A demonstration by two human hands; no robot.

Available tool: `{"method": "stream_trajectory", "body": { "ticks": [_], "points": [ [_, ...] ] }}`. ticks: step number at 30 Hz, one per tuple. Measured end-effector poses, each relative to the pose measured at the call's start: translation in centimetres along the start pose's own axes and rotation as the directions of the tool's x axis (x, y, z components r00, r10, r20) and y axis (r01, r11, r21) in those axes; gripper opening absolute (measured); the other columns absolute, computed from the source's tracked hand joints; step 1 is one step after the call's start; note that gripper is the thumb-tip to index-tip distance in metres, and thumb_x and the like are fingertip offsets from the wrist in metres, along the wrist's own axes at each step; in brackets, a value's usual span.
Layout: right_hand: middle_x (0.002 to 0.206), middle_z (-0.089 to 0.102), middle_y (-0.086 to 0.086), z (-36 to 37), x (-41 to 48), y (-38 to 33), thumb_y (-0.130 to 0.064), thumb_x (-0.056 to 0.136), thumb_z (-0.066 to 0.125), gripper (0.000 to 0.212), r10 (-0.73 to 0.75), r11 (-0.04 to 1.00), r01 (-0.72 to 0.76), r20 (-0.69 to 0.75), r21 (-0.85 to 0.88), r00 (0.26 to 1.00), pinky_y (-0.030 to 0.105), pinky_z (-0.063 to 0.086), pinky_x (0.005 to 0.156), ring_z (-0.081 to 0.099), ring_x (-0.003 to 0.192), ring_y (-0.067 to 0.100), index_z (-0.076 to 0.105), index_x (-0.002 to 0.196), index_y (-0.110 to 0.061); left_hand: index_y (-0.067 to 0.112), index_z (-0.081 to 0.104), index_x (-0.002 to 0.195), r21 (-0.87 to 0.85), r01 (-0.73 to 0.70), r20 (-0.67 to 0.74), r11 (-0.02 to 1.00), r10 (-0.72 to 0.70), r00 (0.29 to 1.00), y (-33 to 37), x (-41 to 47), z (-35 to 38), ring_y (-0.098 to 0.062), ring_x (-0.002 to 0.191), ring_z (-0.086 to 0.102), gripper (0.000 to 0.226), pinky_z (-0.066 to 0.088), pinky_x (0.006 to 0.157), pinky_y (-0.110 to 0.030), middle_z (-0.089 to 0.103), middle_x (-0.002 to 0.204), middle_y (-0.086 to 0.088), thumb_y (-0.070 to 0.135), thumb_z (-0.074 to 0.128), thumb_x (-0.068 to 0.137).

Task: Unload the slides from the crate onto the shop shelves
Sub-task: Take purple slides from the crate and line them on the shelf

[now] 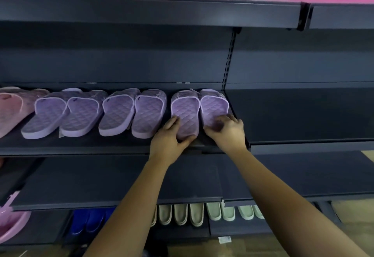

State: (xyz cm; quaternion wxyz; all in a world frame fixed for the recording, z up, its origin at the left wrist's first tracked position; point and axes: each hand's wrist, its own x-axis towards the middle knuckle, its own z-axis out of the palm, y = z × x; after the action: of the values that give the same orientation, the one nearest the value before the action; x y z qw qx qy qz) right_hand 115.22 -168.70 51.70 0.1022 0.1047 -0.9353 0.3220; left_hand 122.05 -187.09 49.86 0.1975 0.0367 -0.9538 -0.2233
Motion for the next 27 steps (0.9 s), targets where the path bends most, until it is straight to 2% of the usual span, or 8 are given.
{"method": "stream_trajectory", "body": {
  "ticks": [3, 8, 12, 14, 17, 20, 24, 27],
  "points": [
    [0.114, 0.064, 0.005, -0.3, -0.3, -0.2, -0.052, 0.073, 0.069, 0.051, -0.012, 0.999, 0.013, 0.028, -0.04, 1.0, 0.028, 0.033, 0.089, 0.053, 0.104, 0.032, 0.067, 0.108, -0.016, 0.018, 0.031, 0.149, -0.013, 0.0, 0.015, 1.0, 0.0, 1.0, -0.1, 0.0, 0.0, -0.018, 0.139, 0.036, 0.082, 0.038, 0.109, -0.033, 0.026, 0.157, 0.006, 0.062, 0.054, 0.084],
    [0.121, 0.06, 0.009, -0.7, -0.9, -0.6, -0.052, 0.082, 0.063, 0.051, -0.014, 0.997, 0.019, 0.066, -0.081, 0.998, 0.035, 0.044, 0.091, 0.052, 0.107, 0.037, 0.063, 0.119, -0.018, 0.016, 0.021, 0.151, 0.003, -0.001, 0.065, 1.0, 0.0, 0.998, 0.0, 0.1, 0.0, -0.018, 0.143, 0.027, 0.082, 0.028, 0.115, -0.032, 0.018, 0.159, 0.003, 0.06, 0.048, 0.088],
    [0.122, 0.059, 0.011, -1.5, -2.1, -1.4, -0.039, 0.089, 0.059, 0.041, -0.04, 0.998, 0.042, 0.034, -0.04, 0.999, 0.04, 0.043, 0.097, 0.049, 0.115, 0.036, 0.062, 0.121, -0.014, 0.01, 0.026, 0.149, -0.008, -0.04, 0.083, 0.999, 0.04, 0.996, 0.1, -0.1, -0.7, -0.022, 0.143, 0.026, 0.073, 0.024, 0.117, -0.034, 0.023, 0.158, -0.005, 0.051, 0.048, 0.093],
    [0.12, 0.061, 0.012, -1.7, -3.5, -1.8, -0.029, 0.091, 0.059, 0.033, -0.071, 0.997, 0.071, -0.037, -0.005, 0.997, 0.038, 0.043, 0.093, 0.049, 0.114, 0.036, 0.064, 0.119, -0.011, 0.009, 0.036, 0.146, -0.05, -0.056, 0.066, 0.997, 0.059, 0.996, -0.1, -0.9, -1.4, -0.024, 0.14, 0.033, 0.062, 0.029, 0.114, -0.036, 0.031, 0.154, -0.008, 0.043, 0.05, 0.095],
    [0.119, 0.061, 0.012, -1.5, -6.0, -2.2, -0.02, 0.09, 0.056, 0.029, -0.134, 0.99, 0.137, -0.129, 0.018, 0.983, 0.031, 0.038, 0.089, 0.049, 0.11, 0.037, 0.066, 0.115, -0.01, 0.008, 0.053, 0.134, -0.113, -0.091, -0.008, 0.989, 0.091, 0.996, -0.3, -3.6, -2.7, -0.028, 0.125, 0.051, 0.045, 0.043, 0.102, -0.038, 0.05, 0.14, -0.011, 0.031, 0.053, 0.096],
    [0.11, 0.064, 0.013, -0.9, -9.0, -2.5, -0.017, 0.086, 0.053, 0.028, -0.22, 0.97, 0.235, -0.183, 0.065, 0.958, 0.035, 0.044, 0.088, 0.054, 0.102, 0.036, 0.067, 0.107, -0.005, 0.007, 0.06, 0.126, -0.166, -0.132, -0.07, 0.977, 0.121, 0.99, -1.1, -7.2, -3.9, -0.027, 0.111, 0.059, 0.036, 0.049, 0.093, -0.037, 0.06, 0.126, -0.01, 0.024, 0.054, 0.095],
    [0.107, 0.062, 0.012, 1.6, -14.4, -2.0, -0.014, 0.088, 0.052, 0.025, -0.191, 0.964, 0.21, -0.126, 0.162, 0.973, 0.037, 0.049, 0.084, 0.058, 0.099, 0.033, 0.065, 0.108, -0.006, 0.008, 0.062, 0.124, -0.187, -0.09, -0.056, 0.978, 0.081, 0.995, -3.2, -13.3, -4.4, -0.019, 0.111, 0.057, 0.032, 0.042, 0.095, -0.025, 0.061, 0.124, -0.007, 0.019, 0.053, 0.096],
    [0.111, 0.062, 0.01, 4.2, -19.1, -1.3, -0.012, 0.092, 0.054, 0.024, -0.126, 0.976, 0.12, 0.021, 0.179, 0.992, 0.027, 0.043, 0.084, 0.057, 0.103, 0.028, 0.065, 0.113, -0.007, 0.009, 0.063, 0.121, -0.179, 0.019, 0.034, 0.984, -0.013, 0.999, -5.7, -18.6, -3.9, -0.019, 0.112, 0.058, 0.03, 0.044, 0.095, -0.027, 0.062, 0.123, -0.007, 0.02, 0.051, 0.097]
  ]
}}
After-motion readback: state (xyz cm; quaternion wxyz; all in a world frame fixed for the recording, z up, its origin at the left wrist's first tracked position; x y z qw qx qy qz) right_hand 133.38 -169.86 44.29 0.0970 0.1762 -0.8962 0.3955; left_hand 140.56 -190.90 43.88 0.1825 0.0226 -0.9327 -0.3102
